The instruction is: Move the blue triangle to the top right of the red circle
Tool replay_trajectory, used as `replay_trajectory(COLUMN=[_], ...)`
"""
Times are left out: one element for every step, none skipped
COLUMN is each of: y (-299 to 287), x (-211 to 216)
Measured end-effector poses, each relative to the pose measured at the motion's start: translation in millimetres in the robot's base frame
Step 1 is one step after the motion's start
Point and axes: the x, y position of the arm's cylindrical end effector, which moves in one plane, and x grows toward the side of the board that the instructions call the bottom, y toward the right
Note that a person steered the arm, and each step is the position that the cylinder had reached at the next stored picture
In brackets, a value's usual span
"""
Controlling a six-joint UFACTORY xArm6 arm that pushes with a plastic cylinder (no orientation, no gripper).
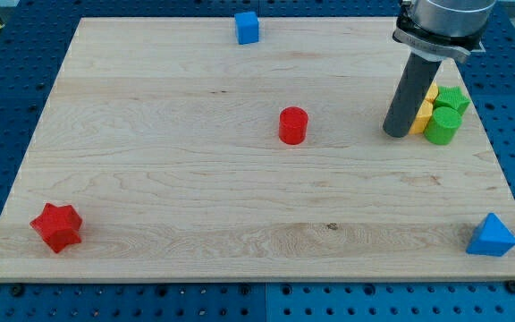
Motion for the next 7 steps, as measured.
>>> replay_trajectory(y=[5.1, 55.8, 99.9, 104.3, 107.0, 107.0, 99.2], x=[34.5, 45.8, 63.7, 118.0, 149.0, 150.1, 158.2])
